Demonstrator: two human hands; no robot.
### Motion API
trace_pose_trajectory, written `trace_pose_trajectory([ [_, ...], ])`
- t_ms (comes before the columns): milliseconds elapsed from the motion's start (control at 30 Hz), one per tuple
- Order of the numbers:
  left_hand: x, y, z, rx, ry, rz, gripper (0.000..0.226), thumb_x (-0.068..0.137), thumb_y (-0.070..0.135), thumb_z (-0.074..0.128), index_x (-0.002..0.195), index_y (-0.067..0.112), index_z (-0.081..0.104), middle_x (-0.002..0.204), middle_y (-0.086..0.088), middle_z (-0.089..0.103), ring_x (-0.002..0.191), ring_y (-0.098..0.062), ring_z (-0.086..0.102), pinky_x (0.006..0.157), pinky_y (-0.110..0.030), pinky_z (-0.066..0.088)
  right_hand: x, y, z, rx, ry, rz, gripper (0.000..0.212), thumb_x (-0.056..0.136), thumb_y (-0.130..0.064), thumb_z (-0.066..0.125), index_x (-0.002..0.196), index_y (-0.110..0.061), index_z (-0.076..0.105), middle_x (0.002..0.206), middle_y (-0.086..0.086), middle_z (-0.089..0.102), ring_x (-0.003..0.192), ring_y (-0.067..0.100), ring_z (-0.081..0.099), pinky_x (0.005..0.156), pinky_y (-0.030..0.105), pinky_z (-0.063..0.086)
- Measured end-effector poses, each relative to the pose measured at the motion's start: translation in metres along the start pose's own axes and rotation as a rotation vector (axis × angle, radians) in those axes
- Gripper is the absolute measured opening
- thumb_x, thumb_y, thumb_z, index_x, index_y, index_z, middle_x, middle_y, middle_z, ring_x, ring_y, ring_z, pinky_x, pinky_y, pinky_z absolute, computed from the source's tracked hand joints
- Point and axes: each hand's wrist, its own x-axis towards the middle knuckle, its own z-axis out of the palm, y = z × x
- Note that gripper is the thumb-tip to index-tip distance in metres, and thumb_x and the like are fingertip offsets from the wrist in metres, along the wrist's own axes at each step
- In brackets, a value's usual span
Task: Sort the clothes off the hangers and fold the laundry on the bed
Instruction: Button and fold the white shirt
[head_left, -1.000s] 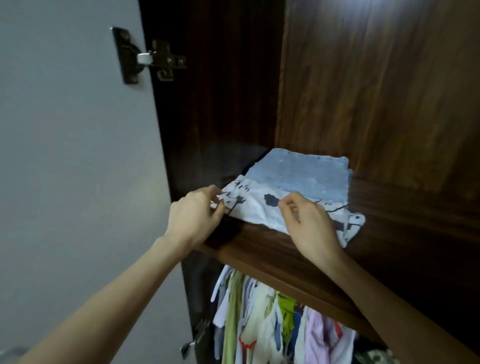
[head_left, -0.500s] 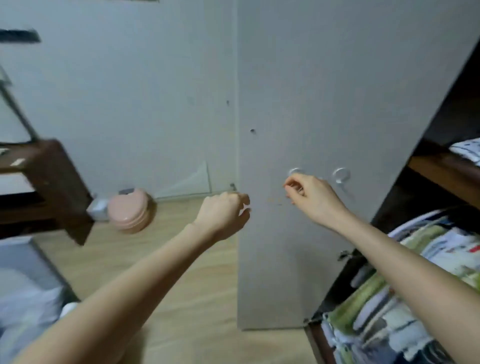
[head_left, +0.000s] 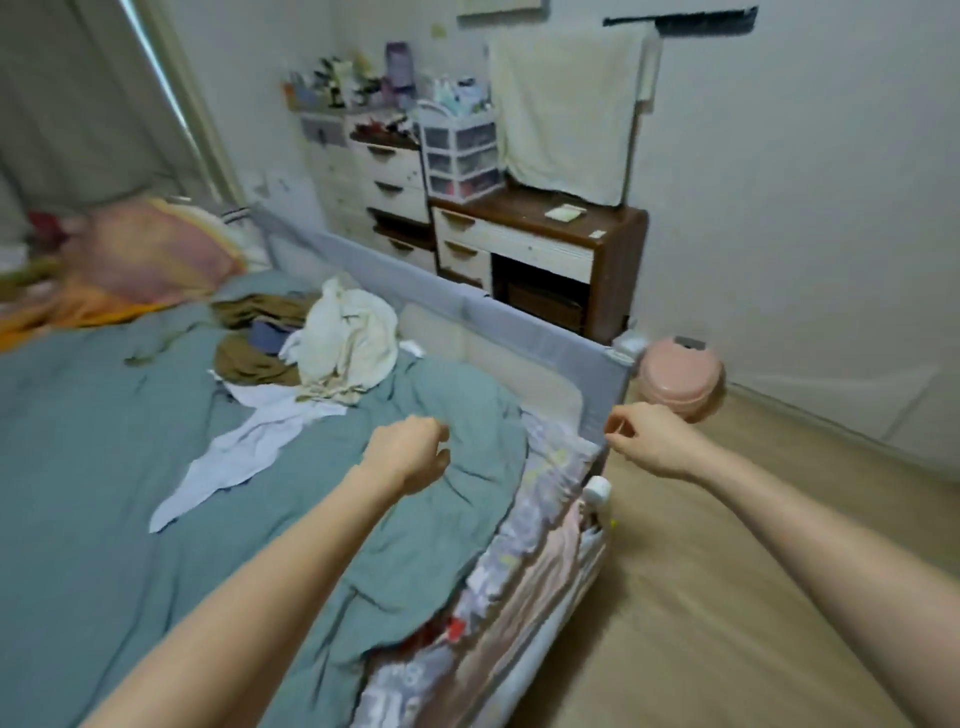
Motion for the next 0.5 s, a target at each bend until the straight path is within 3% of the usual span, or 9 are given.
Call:
trace_pose_trajectory([
  [200, 0.009, -0.107, 0.005, -0.028, -0.008, -0.285, 0.033, 0.094, 0.035, 0.047, 0.122, 0.022, 0.059, 0.122, -0.005, 0.063, 0.112, -0.028, 0.059, 0.087, -0.037, 0.051, 0.128, -0.088, 0.034, -0.073, -0.137, -0.218, 0.023, 0.089, -0.016, 0.051, 0.094, 0.001, 0.066, 0.096, 0.019, 0.068, 0.09, 0.034, 0.062, 0.074, 0.04, 0.048],
  [300, 0.031, -0.132, 0.011, -0.035, 0.009, -0.403, 0.033, 0.094, 0.033, 0.046, 0.121, 0.02, 0.059, 0.122, -0.005, 0.063, 0.112, -0.027, 0.057, 0.085, -0.034, 0.048, 0.191, -0.112, 0.051, -0.09, -0.171, -0.328, 0.021, 0.089, -0.015, 0.051, 0.098, -0.005, 0.068, 0.102, 0.013, 0.069, 0.096, 0.03, 0.062, 0.078, 0.035, 0.047],
  [500, 0.065, -0.159, 0.029, -0.126, -0.062, -0.637, 0.035, 0.093, 0.033, 0.046, 0.125, 0.023, 0.057, 0.124, -0.005, 0.061, 0.114, -0.028, 0.056, 0.089, -0.035, 0.046, 0.297, -0.148, 0.084, -0.134, -0.282, -0.452, 0.021, 0.087, -0.015, 0.048, 0.093, -0.007, 0.066, 0.1, 0.013, 0.068, 0.096, 0.032, 0.061, 0.08, 0.037, 0.05],
])
